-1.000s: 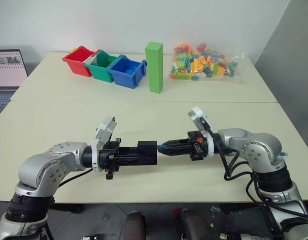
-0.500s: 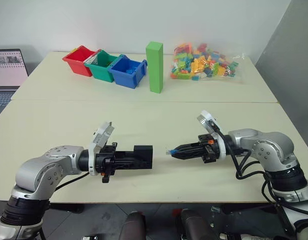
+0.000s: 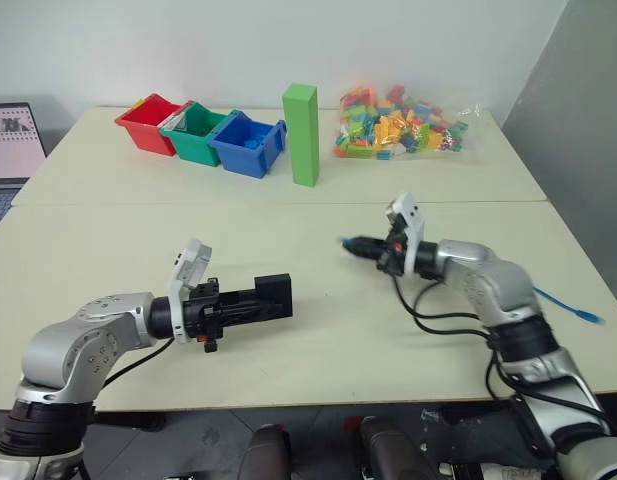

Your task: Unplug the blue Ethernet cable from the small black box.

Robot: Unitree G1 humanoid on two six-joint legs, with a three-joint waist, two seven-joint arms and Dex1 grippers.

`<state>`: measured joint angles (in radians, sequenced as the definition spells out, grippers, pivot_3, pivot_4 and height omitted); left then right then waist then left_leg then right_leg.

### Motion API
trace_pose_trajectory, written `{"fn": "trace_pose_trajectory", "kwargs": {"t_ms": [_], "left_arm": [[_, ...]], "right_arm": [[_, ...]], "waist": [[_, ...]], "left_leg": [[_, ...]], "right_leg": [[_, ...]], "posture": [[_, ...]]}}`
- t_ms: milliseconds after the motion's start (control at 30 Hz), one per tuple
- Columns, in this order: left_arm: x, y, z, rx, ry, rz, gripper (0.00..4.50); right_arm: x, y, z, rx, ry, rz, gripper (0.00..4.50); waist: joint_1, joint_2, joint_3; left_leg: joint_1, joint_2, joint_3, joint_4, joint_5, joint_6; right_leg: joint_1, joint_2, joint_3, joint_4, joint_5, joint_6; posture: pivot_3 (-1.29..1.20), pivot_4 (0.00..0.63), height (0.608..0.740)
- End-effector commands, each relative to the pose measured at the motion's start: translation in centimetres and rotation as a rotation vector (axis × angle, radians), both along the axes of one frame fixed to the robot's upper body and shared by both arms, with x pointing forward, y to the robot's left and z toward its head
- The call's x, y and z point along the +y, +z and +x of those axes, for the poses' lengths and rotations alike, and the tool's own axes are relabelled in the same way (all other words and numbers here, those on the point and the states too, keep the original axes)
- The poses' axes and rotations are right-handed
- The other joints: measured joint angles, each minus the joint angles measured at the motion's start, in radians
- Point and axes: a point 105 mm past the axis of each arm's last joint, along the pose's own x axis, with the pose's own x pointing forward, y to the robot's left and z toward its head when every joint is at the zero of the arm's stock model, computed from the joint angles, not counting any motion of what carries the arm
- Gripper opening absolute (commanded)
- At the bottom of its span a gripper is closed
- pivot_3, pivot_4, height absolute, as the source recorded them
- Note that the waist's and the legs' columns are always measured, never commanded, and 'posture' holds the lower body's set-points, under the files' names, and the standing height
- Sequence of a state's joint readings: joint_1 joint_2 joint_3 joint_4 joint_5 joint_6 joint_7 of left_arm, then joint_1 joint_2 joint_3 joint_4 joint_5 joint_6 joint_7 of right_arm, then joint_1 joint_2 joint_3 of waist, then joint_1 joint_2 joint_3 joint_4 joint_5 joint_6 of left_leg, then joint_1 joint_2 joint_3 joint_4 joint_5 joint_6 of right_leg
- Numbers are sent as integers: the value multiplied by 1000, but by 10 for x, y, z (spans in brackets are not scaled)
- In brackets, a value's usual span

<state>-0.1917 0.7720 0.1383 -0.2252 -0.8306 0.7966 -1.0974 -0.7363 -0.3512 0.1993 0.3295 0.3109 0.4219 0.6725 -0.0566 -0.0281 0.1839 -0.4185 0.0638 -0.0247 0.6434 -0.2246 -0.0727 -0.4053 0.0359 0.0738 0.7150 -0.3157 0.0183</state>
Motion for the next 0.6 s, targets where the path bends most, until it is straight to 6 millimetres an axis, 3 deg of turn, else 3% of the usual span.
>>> {"fn": "trace_pose_trajectory", "kwargs": {"t_ms": [33, 167, 200, 300, 400, 500, 600], "left_arm": [[-2, 5, 8, -80, 64, 10, 799], [-6, 5, 12, -109, 106, 10, 799], [-6, 5, 12, -111, 110, 9, 799], [-5, 3, 14, -127, 144, 16, 799], [-1, 2, 21, -148, 212, 17, 799], [12, 4, 44, -213, 368, 36, 799], [32, 4, 75, -298, 567, 108, 799]], "right_arm": [[-11, -1, 47, -180, -260, -142, 38], [-8, -21, 65, -72, -392, -156, 38], [-8, -24, 66, -50, -394, -146, 737], [-12, -21, 68, -52, -400, -117, 1329], [-14, -9, 68, -65, -368, -60, 2131], [-10, 14, 57, -159, -244, -46, 2920], [7, 39, 20, -258, -12, -53, 3578]], "waist": [[0, 0, 0], [-4, 0, 0], [-3, 0, 0], [1, 0, 0], [2, 0, 0], [3, 1, 0], [9, 1, 1]], "left_leg": [[0, 0, 0, 0, 0, 0], [0, 0, 1, -1, 0, 0], [0, 0, 1, -2, 0, 0], [0, -1, 1, -3, 0, 0], [0, -2, 1, -2, 0, 0], [0, -1, 1, -2, 0, 0], [0, -1, 0, -2, 0, 0]], "right_leg": [[0, 0, 0, 0, 0, 0], [-1, -1, 1, 0, 3, -5], [-1, -1, 1, 0, 3, -6], [-1, -2, 0, 0, 3, -6], [0, -3, 1, -1, 3, -6], [0, -3, 0, 0, 3, -6], [0, -2, -1, 0, 3, -6]], "posture": [[0, 150, 740], [0, 150, 740], [0, 150, 740], [0, 150, 740], [0, 150, 740], [0, 150, 740], [0, 150, 740]]}}
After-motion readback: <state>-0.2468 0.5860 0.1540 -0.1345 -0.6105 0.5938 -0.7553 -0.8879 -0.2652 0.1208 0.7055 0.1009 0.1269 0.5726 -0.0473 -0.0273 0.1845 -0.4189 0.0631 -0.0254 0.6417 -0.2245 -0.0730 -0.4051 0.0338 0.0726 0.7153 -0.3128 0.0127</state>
